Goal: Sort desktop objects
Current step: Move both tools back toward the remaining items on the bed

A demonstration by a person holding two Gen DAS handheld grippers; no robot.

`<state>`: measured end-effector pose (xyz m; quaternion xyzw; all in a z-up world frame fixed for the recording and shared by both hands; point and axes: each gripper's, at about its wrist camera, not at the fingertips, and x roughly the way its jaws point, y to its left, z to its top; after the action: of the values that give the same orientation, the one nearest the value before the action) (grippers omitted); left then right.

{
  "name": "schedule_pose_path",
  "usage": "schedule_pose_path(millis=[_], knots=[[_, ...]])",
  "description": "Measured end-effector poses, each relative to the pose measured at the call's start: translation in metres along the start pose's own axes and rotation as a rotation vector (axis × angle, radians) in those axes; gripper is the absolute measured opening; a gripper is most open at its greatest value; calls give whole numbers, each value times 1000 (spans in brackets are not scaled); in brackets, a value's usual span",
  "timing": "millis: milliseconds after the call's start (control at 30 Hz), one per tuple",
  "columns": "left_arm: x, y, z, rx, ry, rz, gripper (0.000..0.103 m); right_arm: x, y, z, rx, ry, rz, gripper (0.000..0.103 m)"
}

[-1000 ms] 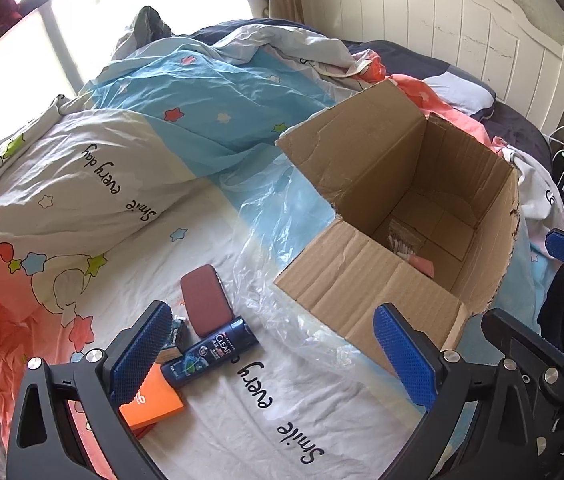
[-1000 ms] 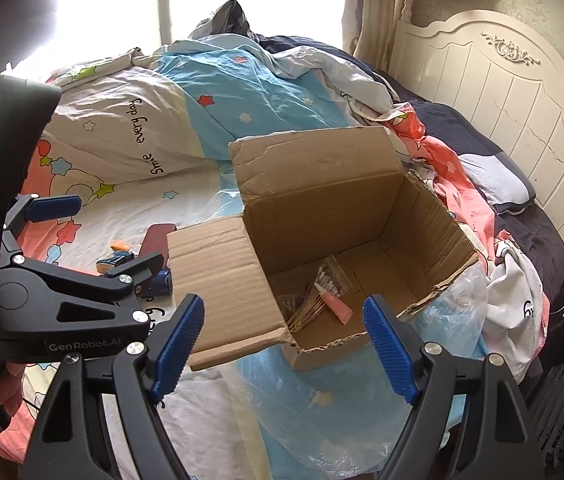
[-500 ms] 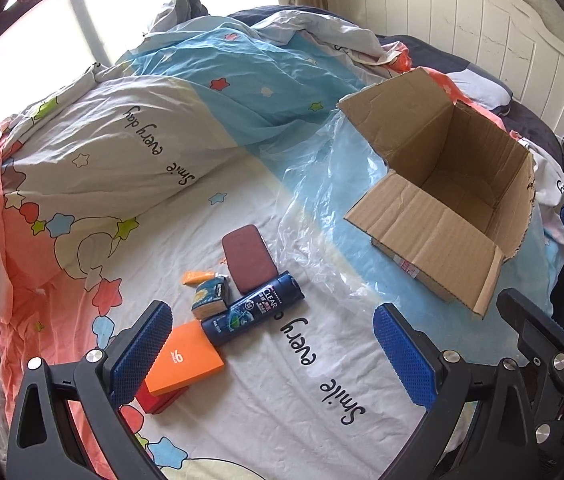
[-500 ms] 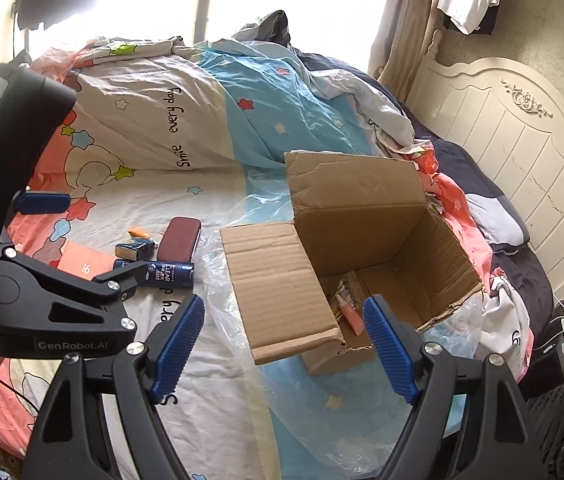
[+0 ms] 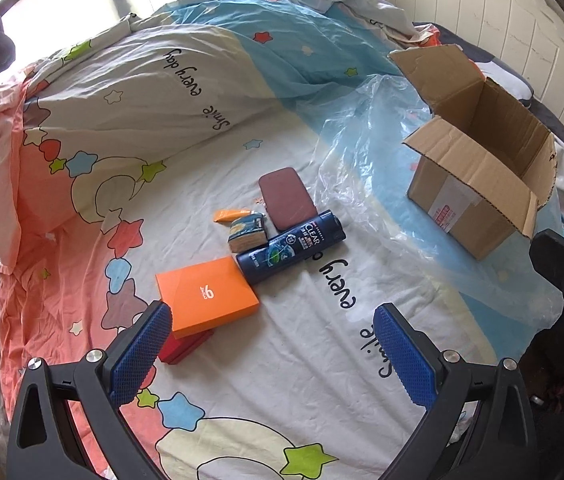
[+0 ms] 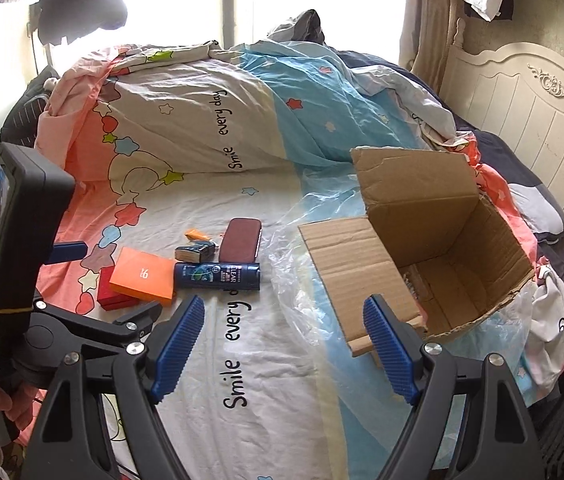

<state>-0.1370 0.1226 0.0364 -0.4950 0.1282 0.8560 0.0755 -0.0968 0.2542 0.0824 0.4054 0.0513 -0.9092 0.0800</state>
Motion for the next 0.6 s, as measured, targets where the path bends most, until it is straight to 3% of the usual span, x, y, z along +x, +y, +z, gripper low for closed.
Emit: schedule_pose_path(millis=[600], knots=[[22, 59, -33, -96, 50, 9, 103, 34, 60, -5, -83, 35, 67, 79]])
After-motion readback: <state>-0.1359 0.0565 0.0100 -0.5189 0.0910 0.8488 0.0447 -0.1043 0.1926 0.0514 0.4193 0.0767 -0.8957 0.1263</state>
